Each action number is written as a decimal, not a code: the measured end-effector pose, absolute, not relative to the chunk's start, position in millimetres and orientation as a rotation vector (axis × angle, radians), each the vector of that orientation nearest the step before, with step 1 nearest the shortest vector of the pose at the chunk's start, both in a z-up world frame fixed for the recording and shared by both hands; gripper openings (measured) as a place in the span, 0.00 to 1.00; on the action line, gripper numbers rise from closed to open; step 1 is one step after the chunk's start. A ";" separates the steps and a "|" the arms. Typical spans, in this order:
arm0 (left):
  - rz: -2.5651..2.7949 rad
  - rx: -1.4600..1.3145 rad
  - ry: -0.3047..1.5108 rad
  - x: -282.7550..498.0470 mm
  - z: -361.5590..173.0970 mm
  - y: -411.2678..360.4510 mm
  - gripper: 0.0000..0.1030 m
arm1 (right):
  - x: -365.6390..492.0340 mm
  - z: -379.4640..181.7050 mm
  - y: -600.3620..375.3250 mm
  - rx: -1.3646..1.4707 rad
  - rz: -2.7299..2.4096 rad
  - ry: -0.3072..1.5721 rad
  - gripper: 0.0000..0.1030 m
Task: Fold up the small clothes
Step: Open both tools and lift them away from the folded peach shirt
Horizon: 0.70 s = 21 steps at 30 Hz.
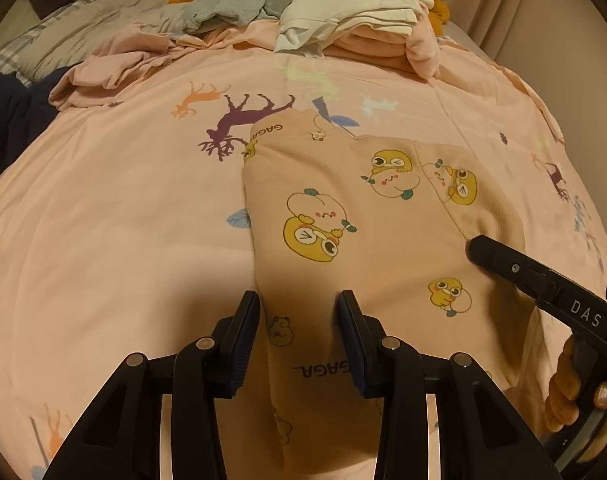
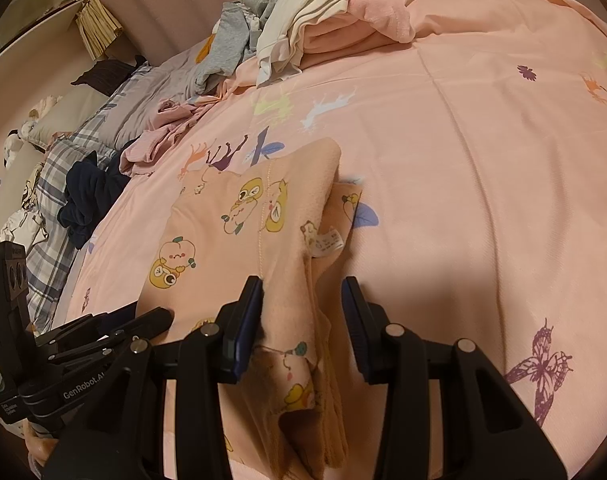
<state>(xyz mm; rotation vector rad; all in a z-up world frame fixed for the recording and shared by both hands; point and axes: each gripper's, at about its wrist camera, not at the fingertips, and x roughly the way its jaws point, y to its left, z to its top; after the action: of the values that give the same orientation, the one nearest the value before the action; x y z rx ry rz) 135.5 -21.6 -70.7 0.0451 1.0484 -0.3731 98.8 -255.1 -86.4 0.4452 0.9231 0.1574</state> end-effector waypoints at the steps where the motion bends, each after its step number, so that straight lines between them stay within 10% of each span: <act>1: -0.372 0.047 1.048 135.2 -70.5 -21.0 0.37 | 98.8 -86.2 -254.6 0.444 0.158 0.923 0.40; 21: -0.343 0.061 1.043 128.6 -68.4 -12.8 0.42 | 95.6 -84.1 -267.8 0.441 0.143 0.922 0.40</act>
<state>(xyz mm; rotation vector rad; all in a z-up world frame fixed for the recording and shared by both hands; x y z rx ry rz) 128.6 -12.8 -68.4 0.0608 1.0425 -0.3431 95.6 -267.8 -84.1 0.4413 0.9215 0.1429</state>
